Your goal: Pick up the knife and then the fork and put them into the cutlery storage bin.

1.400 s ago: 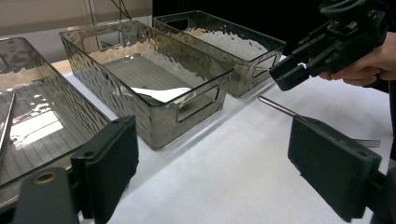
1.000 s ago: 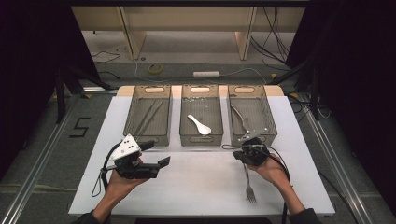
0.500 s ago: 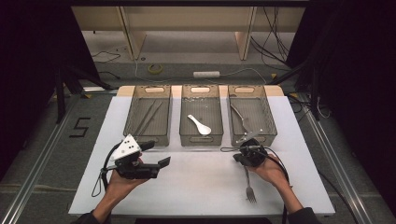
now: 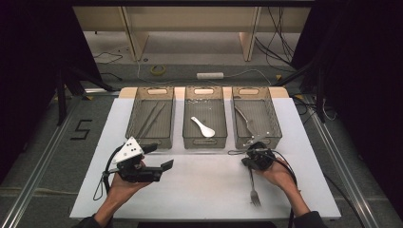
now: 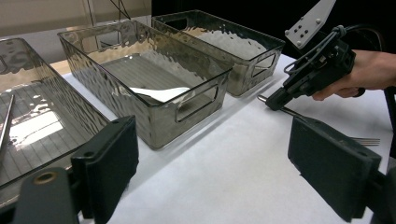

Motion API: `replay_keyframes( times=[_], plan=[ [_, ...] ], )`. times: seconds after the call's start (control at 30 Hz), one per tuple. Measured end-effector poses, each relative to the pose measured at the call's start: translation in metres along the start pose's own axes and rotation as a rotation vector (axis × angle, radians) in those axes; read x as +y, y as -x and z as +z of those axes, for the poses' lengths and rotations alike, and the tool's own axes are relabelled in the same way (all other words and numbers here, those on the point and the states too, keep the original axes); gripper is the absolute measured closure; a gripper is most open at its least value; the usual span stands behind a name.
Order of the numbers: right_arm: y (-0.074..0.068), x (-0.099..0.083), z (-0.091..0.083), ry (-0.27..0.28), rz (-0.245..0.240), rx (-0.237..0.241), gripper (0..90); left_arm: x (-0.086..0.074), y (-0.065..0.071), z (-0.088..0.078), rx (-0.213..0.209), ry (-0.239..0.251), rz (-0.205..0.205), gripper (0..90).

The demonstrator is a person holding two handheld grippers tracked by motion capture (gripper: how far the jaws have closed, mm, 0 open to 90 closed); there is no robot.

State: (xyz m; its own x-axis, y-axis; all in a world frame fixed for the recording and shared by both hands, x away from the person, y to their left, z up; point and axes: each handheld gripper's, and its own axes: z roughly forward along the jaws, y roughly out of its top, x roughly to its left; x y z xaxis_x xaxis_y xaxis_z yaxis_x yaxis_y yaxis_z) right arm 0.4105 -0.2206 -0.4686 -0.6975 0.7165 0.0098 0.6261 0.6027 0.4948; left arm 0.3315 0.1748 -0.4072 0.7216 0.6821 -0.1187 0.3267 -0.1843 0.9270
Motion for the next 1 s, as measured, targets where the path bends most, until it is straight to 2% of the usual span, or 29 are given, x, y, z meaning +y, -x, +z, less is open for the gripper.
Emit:
replay_keyframes(
  times=[0.13,0.43,0.6,0.9,1.0],
  plan=[
    [0.004,-0.007,-0.005,-0.012,0.02,-0.036,90.0,0.0,0.0,0.0,0.0,-0.001,0.0,16.0],
    [0.016,-0.033,-0.024,-0.052,0.073,-0.073,90.0,0.0,0.0,0.0,0.002,0.0,0.0,16.0],
    [0.018,-0.047,-0.034,-0.071,0.113,-0.062,90.0,0.0,0.001,0.0,0.001,0.0,0.002,16.0],
    [0.009,-0.066,-0.049,-0.134,0.113,-0.095,90.0,0.0,0.001,0.001,0.002,0.0,0.002,16.0],
    [0.006,-0.072,-0.054,-0.149,0.118,-0.083,90.0,0.0,0.001,0.001,0.002,-0.001,0.003,16.0]
  ],
)
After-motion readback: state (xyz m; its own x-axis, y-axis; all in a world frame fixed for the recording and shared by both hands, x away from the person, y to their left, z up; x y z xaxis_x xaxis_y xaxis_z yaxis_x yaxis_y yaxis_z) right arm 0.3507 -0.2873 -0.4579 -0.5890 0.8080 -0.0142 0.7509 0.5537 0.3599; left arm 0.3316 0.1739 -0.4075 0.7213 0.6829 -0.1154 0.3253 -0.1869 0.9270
